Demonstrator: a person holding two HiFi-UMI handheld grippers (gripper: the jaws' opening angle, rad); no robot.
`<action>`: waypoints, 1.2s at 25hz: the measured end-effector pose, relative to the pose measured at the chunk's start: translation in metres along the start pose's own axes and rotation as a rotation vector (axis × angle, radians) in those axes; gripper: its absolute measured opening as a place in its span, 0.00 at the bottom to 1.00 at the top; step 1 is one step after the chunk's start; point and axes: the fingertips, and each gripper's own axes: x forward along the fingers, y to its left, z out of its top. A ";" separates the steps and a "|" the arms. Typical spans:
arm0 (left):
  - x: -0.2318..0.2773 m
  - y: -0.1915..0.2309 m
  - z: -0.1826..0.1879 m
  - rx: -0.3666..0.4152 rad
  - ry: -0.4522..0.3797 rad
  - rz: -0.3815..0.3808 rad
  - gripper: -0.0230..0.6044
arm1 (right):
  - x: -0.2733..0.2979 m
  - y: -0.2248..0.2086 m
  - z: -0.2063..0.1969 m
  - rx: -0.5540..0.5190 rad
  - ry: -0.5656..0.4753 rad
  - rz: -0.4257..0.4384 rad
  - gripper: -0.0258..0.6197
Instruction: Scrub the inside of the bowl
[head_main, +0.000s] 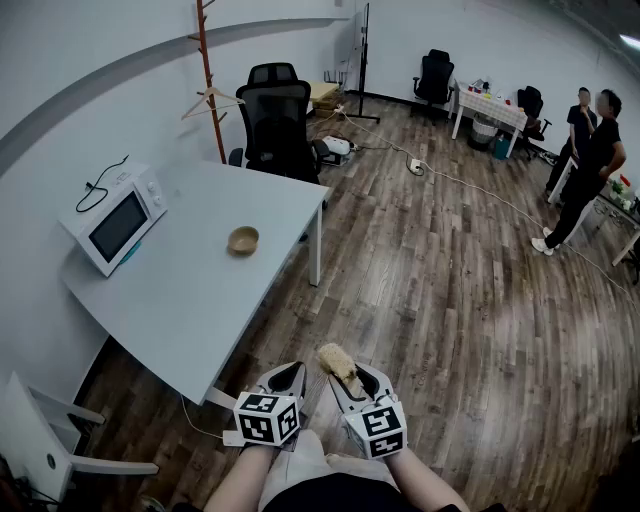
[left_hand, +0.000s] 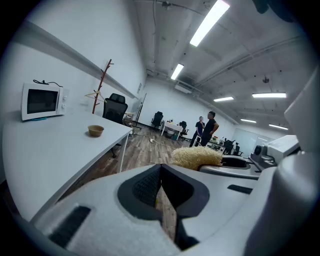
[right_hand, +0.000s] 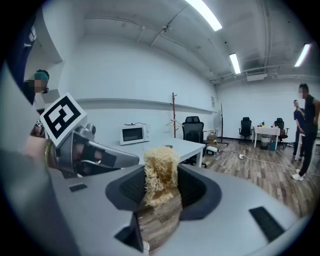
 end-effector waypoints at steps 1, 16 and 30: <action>0.001 -0.002 -0.001 0.004 -0.001 0.000 0.07 | -0.001 -0.002 0.002 -0.005 -0.003 -0.007 0.31; 0.000 -0.006 0.005 0.029 -0.007 -0.010 0.07 | -0.002 -0.001 0.008 0.009 -0.039 -0.003 0.31; -0.008 0.006 -0.012 -0.026 -0.005 0.039 0.07 | -0.001 0.001 -0.004 0.036 -0.020 0.016 0.31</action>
